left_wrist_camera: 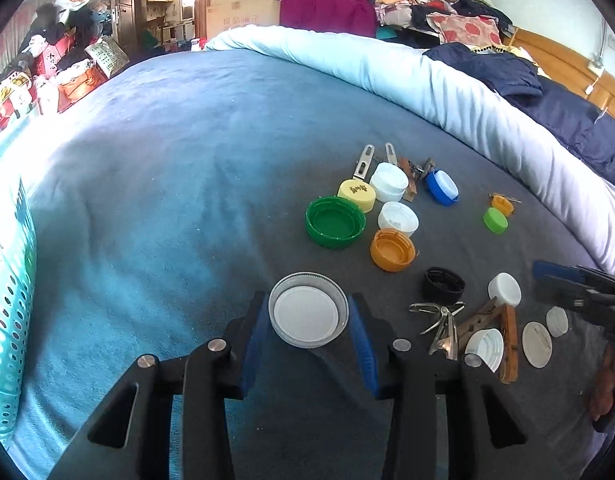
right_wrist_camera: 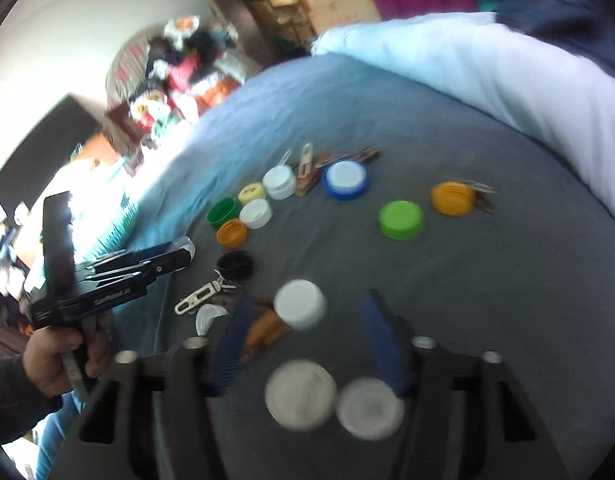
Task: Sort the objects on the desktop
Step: 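Grasp a clear white lid with the left tool while the right tool grasps a white cap, then carry the white lid and white cap over the teal basket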
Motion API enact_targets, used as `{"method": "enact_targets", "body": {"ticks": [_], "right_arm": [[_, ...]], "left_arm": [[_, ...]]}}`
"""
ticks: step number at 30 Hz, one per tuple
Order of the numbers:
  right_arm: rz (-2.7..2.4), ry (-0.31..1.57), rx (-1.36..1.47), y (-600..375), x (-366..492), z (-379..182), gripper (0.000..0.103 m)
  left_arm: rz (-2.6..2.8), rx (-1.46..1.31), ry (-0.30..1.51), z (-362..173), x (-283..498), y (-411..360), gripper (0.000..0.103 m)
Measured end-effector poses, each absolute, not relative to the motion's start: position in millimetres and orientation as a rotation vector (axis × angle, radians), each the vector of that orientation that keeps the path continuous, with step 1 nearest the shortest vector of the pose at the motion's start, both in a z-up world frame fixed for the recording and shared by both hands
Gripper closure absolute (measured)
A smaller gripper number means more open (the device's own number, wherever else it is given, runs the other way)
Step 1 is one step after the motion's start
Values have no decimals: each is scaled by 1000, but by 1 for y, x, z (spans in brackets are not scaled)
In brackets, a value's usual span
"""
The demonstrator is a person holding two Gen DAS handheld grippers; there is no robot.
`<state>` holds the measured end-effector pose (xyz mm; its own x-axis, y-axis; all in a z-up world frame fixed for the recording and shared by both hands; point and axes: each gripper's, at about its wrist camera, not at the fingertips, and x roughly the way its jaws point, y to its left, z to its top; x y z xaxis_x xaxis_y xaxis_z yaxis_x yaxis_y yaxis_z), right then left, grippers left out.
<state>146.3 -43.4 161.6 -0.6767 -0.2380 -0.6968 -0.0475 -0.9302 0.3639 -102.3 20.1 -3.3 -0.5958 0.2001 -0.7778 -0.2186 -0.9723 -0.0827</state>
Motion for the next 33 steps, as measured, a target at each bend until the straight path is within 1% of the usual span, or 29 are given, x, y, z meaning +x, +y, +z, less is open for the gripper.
{"method": "enact_targets", "body": {"ticks": [4,6,8,11,15,22,27,33], "right_arm": [[-2761,-434,1320,-60,133,150,58],[-2779,-404,1342,-64,133,148,63],[-2797,-366,1358,-66,136,149,65],[-2803,-318,1390,-63,142,148,73],[-2797,-319,1379,-63,140,146,74],[-2818,-369,1312,-59,145,152,74],[-2857,-413,1220,-55,161,179,74],[-2885,-432,1125,-63,172,222,74]], "left_arm": [[2608,-1271,15,-5,-104,21,61],[2606,-1272,12,-6,-105,22,61],[2603,-1273,5,-7,-105,22,61],[2602,-1272,7,-8,-105,24,61],[2595,-1272,52,-10,-105,30,61],[2606,-1256,62,-5,-100,31,62],[2645,-1176,58,23,-86,29,62],[2735,-1047,129,77,-61,26,62]]}}
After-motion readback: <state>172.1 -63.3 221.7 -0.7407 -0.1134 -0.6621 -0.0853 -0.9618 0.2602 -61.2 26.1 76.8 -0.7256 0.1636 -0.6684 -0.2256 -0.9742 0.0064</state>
